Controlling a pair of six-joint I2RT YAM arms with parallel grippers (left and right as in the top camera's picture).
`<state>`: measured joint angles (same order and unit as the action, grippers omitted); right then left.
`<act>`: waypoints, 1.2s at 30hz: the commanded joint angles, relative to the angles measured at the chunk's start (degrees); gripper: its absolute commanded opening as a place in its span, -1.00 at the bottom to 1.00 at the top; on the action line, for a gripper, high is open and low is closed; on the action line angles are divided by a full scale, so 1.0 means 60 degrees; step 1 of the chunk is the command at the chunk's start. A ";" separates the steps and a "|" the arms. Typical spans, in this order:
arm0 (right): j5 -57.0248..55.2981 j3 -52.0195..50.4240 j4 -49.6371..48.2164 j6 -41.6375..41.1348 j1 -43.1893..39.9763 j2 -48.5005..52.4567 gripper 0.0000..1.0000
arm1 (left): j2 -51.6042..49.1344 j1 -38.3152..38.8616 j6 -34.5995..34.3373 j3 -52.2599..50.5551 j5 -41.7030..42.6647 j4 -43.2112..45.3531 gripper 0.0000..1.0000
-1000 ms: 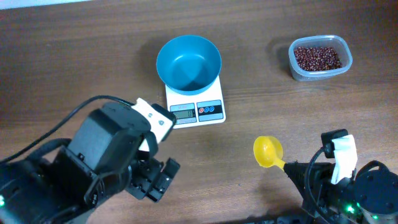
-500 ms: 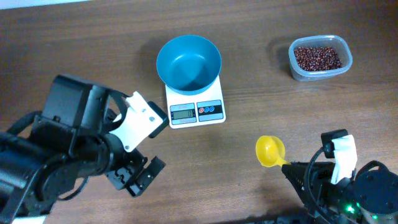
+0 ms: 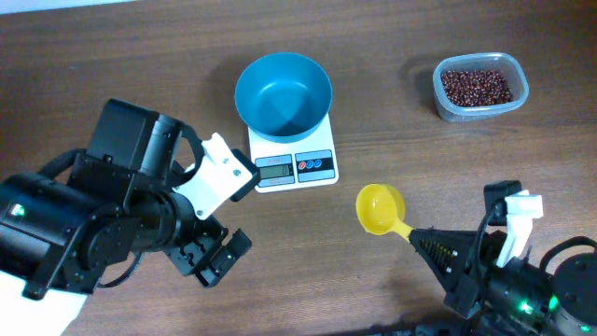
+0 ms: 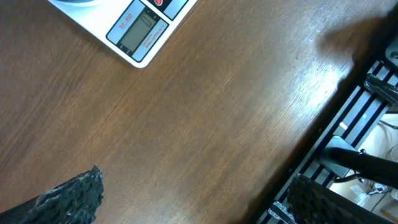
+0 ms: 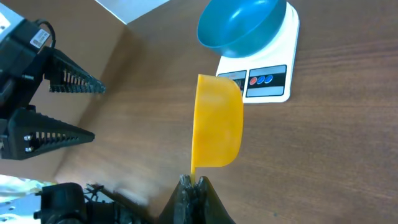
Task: Scoop item into bowl and weigh 50g on scale
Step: 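Retract the left gripper to the front left beside the scale, then raise the yellow scoop with the right gripper toward the bean tub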
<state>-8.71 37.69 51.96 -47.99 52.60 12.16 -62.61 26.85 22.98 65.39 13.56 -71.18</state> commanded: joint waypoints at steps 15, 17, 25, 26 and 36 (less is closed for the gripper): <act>-0.4838 0.0022 -0.0849 -0.2379 -0.0029 -0.0047 -0.92 | -0.0047 -0.0066 0.0120 0.0146 0.0175 -0.0015 0.97; -0.5508 0.0022 -0.1100 -0.2375 -0.0029 -0.0044 -0.92 | -0.0047 -0.0066 0.0120 0.0146 0.0175 -0.0011 0.98; -0.6798 0.0313 -0.1351 -0.2375 -0.0033 0.0565 -0.92 | -0.0047 -0.0066 0.0120 0.0146 0.0175 -0.0011 0.97; -0.6987 0.0488 -0.1355 -0.2310 -0.0033 0.0732 -0.92 | -0.0047 -0.0066 0.0120 0.0146 0.0175 -0.0011 0.97; -0.7413 0.2452 -0.1239 -0.0211 -0.0419 0.3544 -0.92 | -0.0047 -0.0066 0.0120 0.0146 0.0171 -0.0011 0.97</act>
<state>-51.88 48.40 44.49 -53.65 51.77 31.16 -62.76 26.81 22.98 65.39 13.56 -71.20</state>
